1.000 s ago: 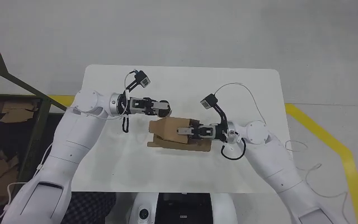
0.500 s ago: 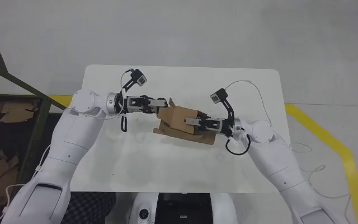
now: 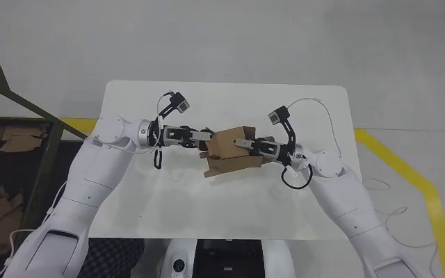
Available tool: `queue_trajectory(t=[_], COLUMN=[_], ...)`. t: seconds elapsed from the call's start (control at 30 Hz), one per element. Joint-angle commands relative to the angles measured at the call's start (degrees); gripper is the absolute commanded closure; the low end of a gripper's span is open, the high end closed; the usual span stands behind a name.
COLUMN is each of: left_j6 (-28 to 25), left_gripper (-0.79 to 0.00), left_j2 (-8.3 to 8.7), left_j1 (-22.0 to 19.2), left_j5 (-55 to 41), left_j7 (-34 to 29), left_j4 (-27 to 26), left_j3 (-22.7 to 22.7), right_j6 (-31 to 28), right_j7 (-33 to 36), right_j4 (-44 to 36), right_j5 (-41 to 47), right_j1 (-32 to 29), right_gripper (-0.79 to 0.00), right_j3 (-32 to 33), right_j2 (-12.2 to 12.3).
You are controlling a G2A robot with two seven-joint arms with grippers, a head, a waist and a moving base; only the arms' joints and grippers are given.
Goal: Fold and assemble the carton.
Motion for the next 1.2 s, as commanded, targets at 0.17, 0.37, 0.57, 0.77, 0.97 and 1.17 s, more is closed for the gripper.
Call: queue_trajectory(t=[0.17,0.37,0.57,0.77,0.97,1.17], left_j6=[-1.13,-0.18,1.34,1.83,1.71,1.74], left_gripper=[-0.336,-0.336,-0.336,-0.332,-0.329,-0.299], left_j2=[0.44,0.91,0.84,0.57,0.30,0.21], left_j1=[0.03,1.38,1.66,1.09,0.22,-0.42], left_j5=[1.69,4.21,5.08,5.10,5.46,5.92], left_j7=[1.81,2.73,3.27,3.44,4.41,5.81], left_j4=[-0.57,-2.97,-3.84,-3.68,-2.95,-2.11], left_j3=[-2.06,-3.03,-1.96,-0.57,0.43,0.48], right_j6=[-0.05,0.92,1.63,2.20,2.33,2.34], right_j7=[-0.91,-2.76,-3.95,-4.94,-4.52,-3.41], right_j4=[0.02,-0.65,-1.34,-1.56,-1.96,-2.55], right_j5=[-0.32,-0.07,-0.03,-0.11,-0.12,0.06], right_j1=[-0.42,-1.10,-1.32,-1.38,-1.30,-1.43], right_gripper=[0.000,0.000,0.000,0.000,0.000,0.000], right_j3=[0.95,1.49,1.42,1.25,0.76,0.47], right_j2=[0.15,0.16,0.02,-0.15,-0.33,-0.41])
